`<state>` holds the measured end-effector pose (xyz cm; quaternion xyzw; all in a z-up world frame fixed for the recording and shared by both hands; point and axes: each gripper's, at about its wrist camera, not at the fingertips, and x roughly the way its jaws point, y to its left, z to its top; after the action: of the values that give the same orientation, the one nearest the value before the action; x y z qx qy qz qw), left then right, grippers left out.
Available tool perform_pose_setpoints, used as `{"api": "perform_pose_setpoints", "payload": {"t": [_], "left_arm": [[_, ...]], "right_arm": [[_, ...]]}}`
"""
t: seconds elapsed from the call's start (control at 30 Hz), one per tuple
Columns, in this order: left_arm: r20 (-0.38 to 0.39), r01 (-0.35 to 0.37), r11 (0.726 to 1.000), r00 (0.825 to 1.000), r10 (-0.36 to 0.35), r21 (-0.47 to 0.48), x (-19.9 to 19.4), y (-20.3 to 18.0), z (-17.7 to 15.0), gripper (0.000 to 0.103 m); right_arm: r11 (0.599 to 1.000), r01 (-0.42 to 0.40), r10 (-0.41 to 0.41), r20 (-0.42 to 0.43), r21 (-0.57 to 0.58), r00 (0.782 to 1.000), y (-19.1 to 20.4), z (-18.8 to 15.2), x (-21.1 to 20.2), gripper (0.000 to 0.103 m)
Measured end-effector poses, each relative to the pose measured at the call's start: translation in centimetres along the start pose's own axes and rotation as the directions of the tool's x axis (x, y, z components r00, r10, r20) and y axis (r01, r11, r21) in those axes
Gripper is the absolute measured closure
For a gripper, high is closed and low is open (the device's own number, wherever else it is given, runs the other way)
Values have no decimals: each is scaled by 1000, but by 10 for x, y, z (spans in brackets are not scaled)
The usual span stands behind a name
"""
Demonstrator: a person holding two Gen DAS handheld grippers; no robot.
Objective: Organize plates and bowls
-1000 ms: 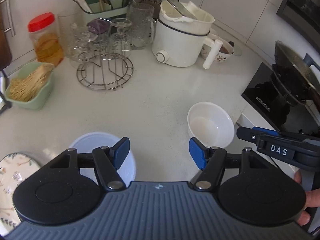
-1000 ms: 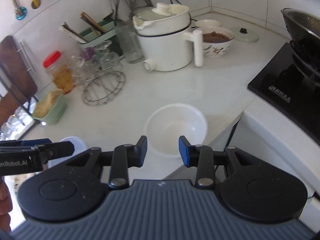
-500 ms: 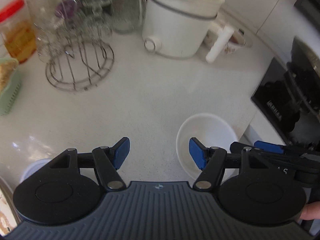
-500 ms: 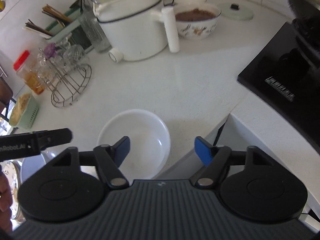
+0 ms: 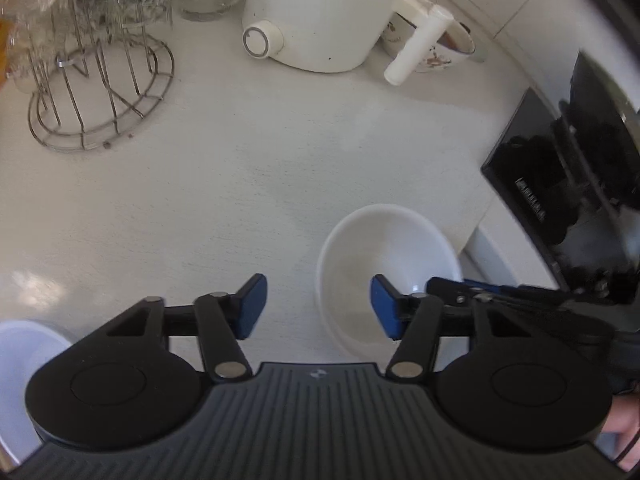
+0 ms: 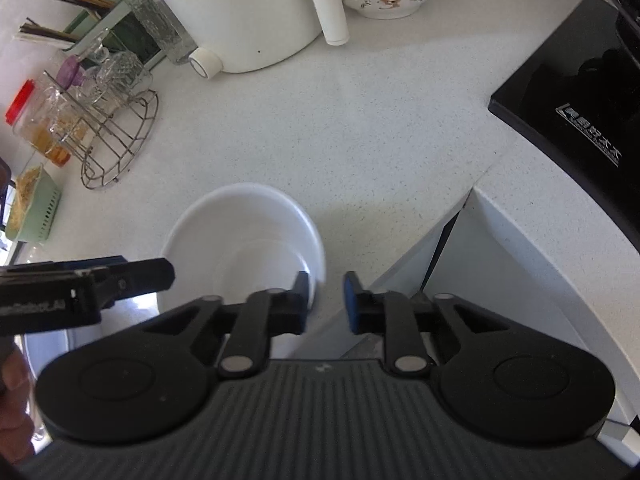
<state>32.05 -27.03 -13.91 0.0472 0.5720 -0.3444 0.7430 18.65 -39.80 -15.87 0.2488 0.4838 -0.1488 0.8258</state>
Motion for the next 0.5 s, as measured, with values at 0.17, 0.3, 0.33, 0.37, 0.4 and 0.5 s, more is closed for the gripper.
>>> {"api": "perform_pose_setpoints", "payload": {"t": [0.17, 0.3, 0.33, 0.37, 0.4, 0.5], "left_arm": [[-28, 0, 1000, 1000, -1, -21, 7, 1, 1, 72], [-52, 24, 999, 998, -26, -31, 9, 0, 1, 76], [-49, 22, 999, 999, -23, -31, 7, -1, 1, 76], [-44, 19, 999, 999, -20, -26, 4, -3, 1, 76], [-38, 18, 1000, 999, -18, -20, 2, -4, 1, 76], [-28, 27, 999, 999, -28, -24, -5, -4, 2, 76]], "right_arm": [[1000, -9, 9, 7, 12, 1000, -2, 2, 2, 90], [999, -27, 27, 2, 18, 1000, -1, 3, 3, 92], [999, -36, 36, 1, 14, 999, -1, 3, 3, 93], [999, -46, 46, 0, 10, 999, 0, 3, 3, 93], [999, -44, 44, 1, 10, 999, 0, 3, 3, 93], [999, -47, 47, 9, 7, 999, 1, 3, -1, 93]]}}
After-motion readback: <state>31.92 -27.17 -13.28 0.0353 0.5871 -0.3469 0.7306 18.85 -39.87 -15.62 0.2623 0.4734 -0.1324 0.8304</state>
